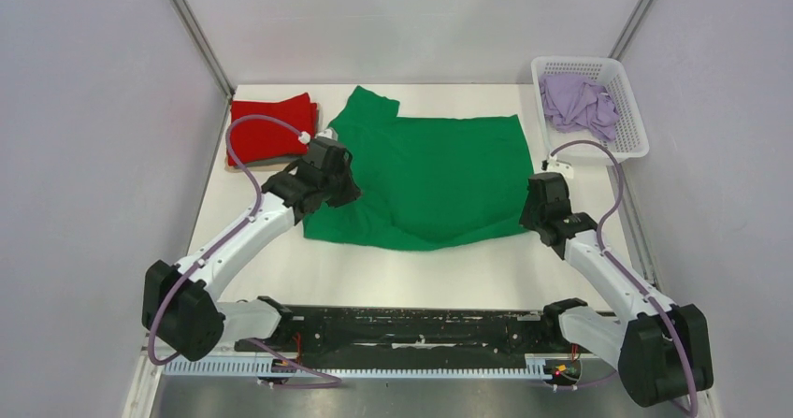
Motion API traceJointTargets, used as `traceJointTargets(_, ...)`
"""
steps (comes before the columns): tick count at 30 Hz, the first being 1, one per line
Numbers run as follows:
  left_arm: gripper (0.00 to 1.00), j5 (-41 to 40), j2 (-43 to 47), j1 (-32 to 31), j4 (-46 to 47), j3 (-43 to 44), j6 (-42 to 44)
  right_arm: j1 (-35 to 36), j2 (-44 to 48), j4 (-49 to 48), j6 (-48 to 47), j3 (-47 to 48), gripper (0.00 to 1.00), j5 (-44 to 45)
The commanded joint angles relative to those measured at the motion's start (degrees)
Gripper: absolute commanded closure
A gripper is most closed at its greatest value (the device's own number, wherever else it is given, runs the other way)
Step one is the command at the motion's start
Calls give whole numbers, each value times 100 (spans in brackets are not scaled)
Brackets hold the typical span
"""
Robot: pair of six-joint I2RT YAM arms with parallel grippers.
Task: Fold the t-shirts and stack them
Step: Fold the flattened tshirt in 1/3 of the way
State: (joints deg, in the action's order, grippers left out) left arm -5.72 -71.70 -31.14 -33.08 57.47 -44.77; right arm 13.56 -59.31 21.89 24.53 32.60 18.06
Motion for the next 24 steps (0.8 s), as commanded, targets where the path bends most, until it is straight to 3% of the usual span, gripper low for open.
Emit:
traceJointTargets(1, 98, -216, -91, 305, 389, 439, 556, -129, -208, -316, -133, 405, 99, 177)
traceJointTargets(24, 98, 399, -1573, 1259, 1535, 1118, 1251, -476, -1751, -777, -59, 1263, 95, 177)
